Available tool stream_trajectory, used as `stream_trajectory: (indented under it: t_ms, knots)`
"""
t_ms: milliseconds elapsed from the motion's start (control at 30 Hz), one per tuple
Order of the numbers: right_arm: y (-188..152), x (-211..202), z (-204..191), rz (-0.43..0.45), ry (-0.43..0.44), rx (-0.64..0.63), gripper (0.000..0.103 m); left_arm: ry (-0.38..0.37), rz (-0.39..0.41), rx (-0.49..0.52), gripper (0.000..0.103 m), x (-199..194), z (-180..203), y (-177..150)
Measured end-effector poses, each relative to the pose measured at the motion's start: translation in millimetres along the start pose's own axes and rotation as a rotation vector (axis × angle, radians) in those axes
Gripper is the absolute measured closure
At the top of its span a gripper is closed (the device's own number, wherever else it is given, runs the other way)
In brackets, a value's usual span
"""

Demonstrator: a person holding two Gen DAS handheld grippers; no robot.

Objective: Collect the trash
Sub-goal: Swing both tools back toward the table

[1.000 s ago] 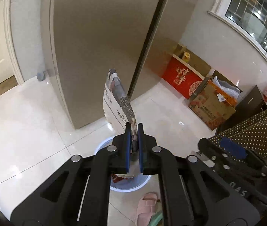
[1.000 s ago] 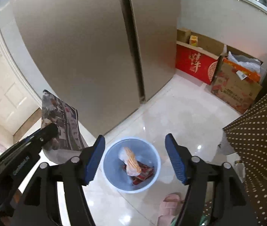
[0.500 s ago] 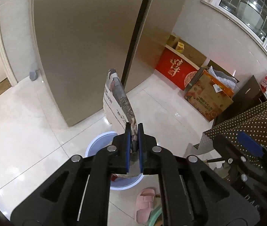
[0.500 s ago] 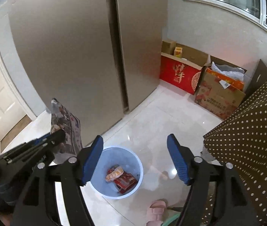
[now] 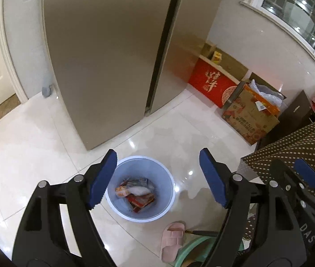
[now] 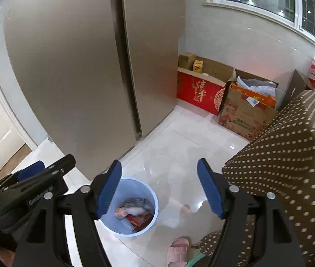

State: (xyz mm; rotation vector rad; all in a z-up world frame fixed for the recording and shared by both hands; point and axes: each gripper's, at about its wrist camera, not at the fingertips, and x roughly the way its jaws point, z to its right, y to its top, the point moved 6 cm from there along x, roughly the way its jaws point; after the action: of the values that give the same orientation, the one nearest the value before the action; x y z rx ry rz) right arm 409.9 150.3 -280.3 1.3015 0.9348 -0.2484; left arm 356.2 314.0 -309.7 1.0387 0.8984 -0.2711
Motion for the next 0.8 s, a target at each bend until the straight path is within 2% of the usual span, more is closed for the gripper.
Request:
stream_trajectory:
  t_ms: [200, 333, 467, 600, 800]
  knots:
    - [11.4, -45.1, 27.8, 0.052, -0.021, 0.030, 0.033, -0.056, 0.069, 0.031, 0.027, -42.8, 34.5, 10.7]
    - [21.5, -89.2, 61.1, 0.115, -0.060, 0.062, 0.031, -0.111, 0.123, 0.093, 0.027, -77.2, 77.4, 14.8]
    - [21.7, -137.2, 108.6, 0.170, -0.110, 0.111, 0.030, -0.169, 0.151, 0.160, 0.027, -104.5, 130.5, 11.6]
    - [11.6, -177.8, 167.0, 0.202, -0.173, 0.163, 0.030, -0.256, 0.144, 0.211, 0.027, -126.1, 188.3, -1.4]
    - [-21.7, -214.8, 264.8, 0.205, -0.284, 0.264, 0.030, -0.352, 0.107, 0.338, 0.027, -144.7, 292.9, -45.4]
